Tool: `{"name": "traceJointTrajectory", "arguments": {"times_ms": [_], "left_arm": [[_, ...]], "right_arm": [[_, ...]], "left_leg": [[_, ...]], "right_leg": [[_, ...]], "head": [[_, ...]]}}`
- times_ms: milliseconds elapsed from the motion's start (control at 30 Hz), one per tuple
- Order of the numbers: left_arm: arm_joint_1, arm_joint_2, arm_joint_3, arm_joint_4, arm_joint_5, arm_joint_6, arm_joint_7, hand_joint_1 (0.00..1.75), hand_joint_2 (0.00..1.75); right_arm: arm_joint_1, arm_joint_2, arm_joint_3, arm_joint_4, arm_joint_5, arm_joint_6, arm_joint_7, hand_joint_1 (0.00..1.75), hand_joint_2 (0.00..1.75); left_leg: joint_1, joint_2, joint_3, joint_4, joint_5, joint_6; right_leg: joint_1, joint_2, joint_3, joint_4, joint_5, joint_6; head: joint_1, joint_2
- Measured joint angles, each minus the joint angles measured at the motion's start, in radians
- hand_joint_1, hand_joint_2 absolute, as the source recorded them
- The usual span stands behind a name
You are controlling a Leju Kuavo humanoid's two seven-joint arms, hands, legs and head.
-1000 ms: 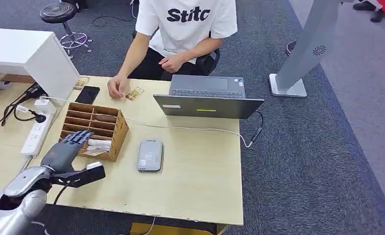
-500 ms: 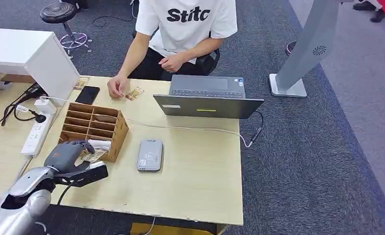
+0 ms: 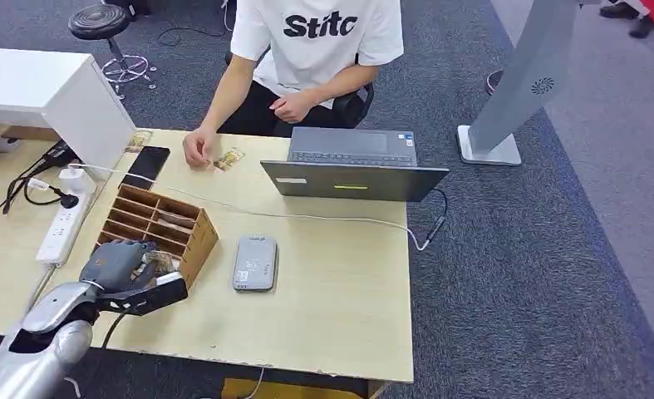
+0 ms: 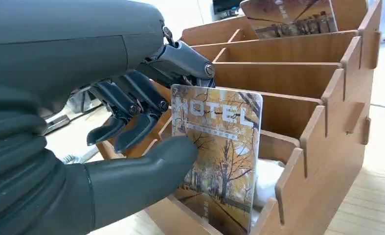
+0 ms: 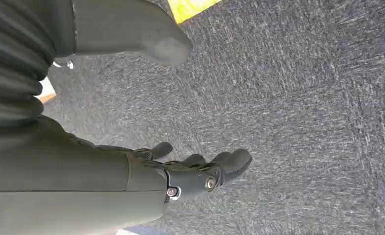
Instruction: Pass the card to the sensor for recognition and then transmit it.
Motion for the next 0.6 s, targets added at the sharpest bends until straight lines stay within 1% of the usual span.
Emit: {"name": "traceJointTrajectory", "arguments": {"times_ms": [67,100,167,333,367,400,433,467,500,600], "left_arm": [[0.0,-0.009,0.003,0.004,-0.011,0.013,0.0,1.68,1.75],[0.0,-0.011,0.006,0.004,-0.011,0.014,0.0,1.71,1.75],[0.0,-0.014,0.011,0.004,-0.014,0.016,0.0,1.66,1.75],[-0.002,-0.02,0.03,0.003,-0.015,0.027,-0.003,1.66,1.75],[-0.003,-0.021,0.034,0.003,-0.015,0.027,-0.003,1.73,1.75],[-0.005,-0.022,0.037,0.003,-0.015,0.027,-0.003,1.69,1.75],[-0.005,-0.022,0.038,0.003,-0.016,0.027,-0.003,1.75,1.75],[-0.005,-0.023,0.04,0.003,-0.016,0.031,-0.003,1.71,1.75],[-0.005,-0.024,0.046,0.002,-0.016,0.038,-0.002,1.75,1.75],[-0.018,-0.029,0.067,-0.006,-0.008,0.051,0.0,1.75,1.75]], "right_arm": [[0.0,0.0,0.0,0.0,0.005,0.001,-0.003,0.0,1.75],[0.0,0.0,0.0,0.0,0.005,0.001,-0.003,0.0,1.75],[0.0,0.0,0.0,0.0,0.006,0.001,-0.004,0.0,1.75],[0.0,0.0,0.0,0.0,0.007,0.001,-0.006,0.0,1.75],[0.0,0.0,0.0,0.0,0.008,0.001,-0.006,0.0,1.75],[0.0,0.0,-0.001,0.0,0.008,0.001,-0.006,0.0,1.75],[0.0,0.0,-0.001,0.0,0.008,0.001,-0.006,0.0,1.75],[0.0,0.0,-0.001,0.0,0.009,0.001,-0.007,0.0,1.75],[0.0,0.0,-0.002,0.0,0.01,0.001,-0.008,0.0,1.75],[0.0,0.0,-0.005,0.0,0.011,0.001,-0.009,0.0,1.75]], "left_leg": [[0.0,0.0,0.0,0.0,0.0,0.0],[0.0,0.0,0.0,0.0,0.0,0.0],[0.0,0.0,0.0,0.0,0.0,0.0],[0.0,0.0,0.0,0.0,0.0,0.0],[0.0,0.0,0.0,0.0,0.0,0.0],[0.0,0.0,0.0,0.0,0.0,0.0],[0.0,0.0,0.0,0.0,0.0,0.0],[0.0,0.0,0.0,0.0,0.0,0.0],[0.0,0.0,0.0,0.0,0.0,0.0],[0.0,0.0,0.0,0.0,0.0,0.0]], "right_leg": [[0.0,0.0,0.0,0.0,0.0,0.0],[0.0,0.0,0.0,0.0,0.0,0.0],[0.0,0.0,0.0,0.0,0.0,0.0],[0.0,0.0,0.0,0.0,0.0,0.0],[0.0,0.0,0.0,0.0,0.0,0.0],[0.0,0.0,0.0,0.0,0.0,0.0],[0.0,0.0,0.0,0.0,0.0,0.0],[0.0,0.0,0.0,0.0,0.0,0.0],[0.0,0.0,0.0,0.0,0.0,0.0],[0.0,0.0,0.0,0.0,0.0,0.0]], "head": [[0.0,0.0],[0.0,0.0],[0.0,0.0],[0.0,0.0],[0.0,0.0],[0.0,0.0],[0.0,0.0],[0.0,0.0],[0.0,0.0],[0.0,0.0]]}}
